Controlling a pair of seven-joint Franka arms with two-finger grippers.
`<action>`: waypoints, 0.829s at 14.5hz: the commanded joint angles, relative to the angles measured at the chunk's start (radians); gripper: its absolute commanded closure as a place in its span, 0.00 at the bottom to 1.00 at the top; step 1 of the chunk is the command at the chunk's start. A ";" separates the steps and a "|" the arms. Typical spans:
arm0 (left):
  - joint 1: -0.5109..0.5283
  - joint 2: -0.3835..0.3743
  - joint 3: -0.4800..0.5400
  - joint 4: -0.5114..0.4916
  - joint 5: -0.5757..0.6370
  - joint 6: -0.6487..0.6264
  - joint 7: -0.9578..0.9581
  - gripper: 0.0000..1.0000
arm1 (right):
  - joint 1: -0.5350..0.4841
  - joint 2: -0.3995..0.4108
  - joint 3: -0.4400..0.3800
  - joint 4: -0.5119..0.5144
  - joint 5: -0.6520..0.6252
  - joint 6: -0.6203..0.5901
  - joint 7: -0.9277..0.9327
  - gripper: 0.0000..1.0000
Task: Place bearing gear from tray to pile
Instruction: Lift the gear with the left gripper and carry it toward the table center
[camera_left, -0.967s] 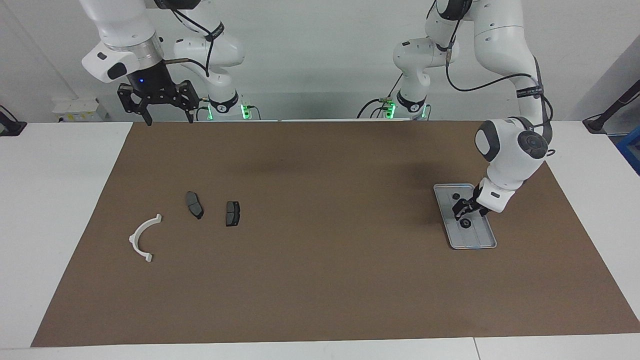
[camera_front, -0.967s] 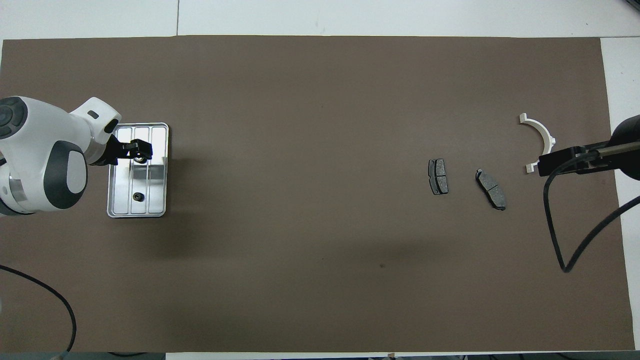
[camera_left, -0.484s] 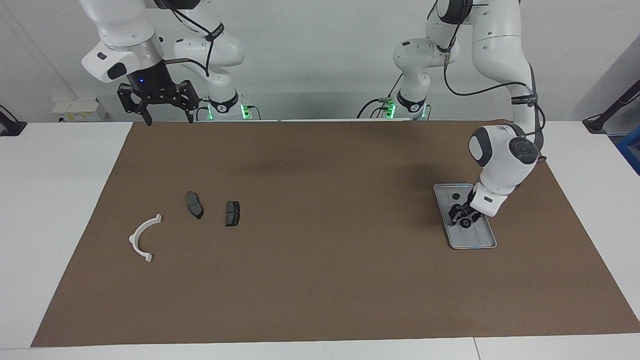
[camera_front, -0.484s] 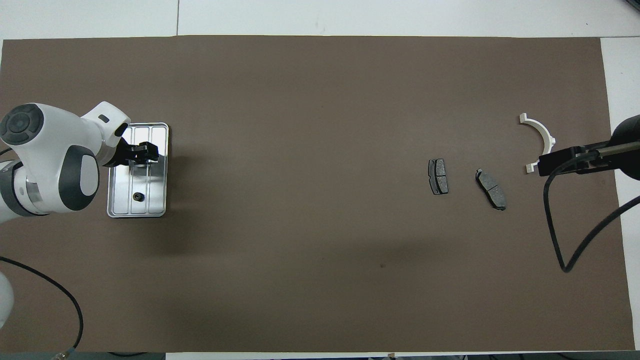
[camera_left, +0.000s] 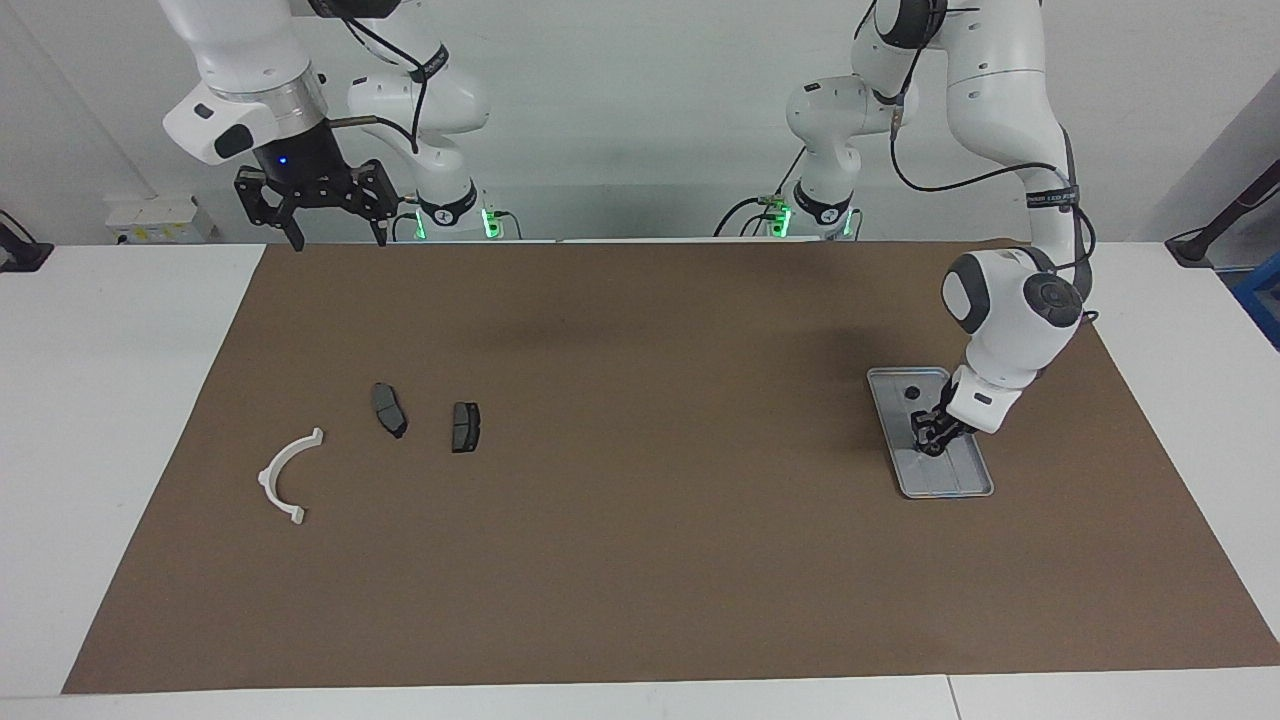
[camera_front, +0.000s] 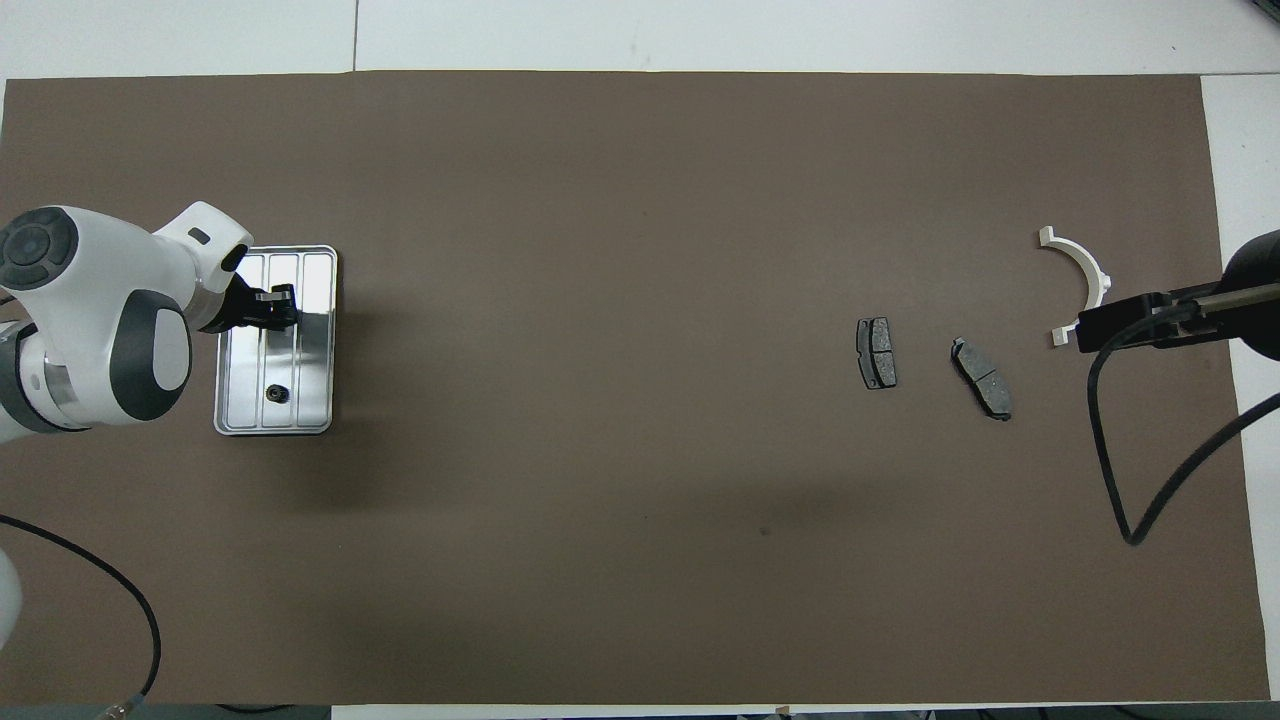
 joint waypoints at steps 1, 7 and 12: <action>-0.016 0.019 -0.004 0.101 -0.002 -0.122 -0.019 0.90 | -0.006 -0.013 -0.005 -0.010 0.016 0.009 -0.025 0.00; -0.332 0.030 -0.004 0.301 -0.008 -0.344 -0.566 0.90 | -0.006 -0.013 -0.005 -0.012 0.016 0.009 -0.027 0.00; -0.510 0.036 -0.002 0.162 -0.002 -0.125 -0.797 0.90 | -0.010 -0.013 -0.005 -0.013 0.018 0.004 -0.025 0.00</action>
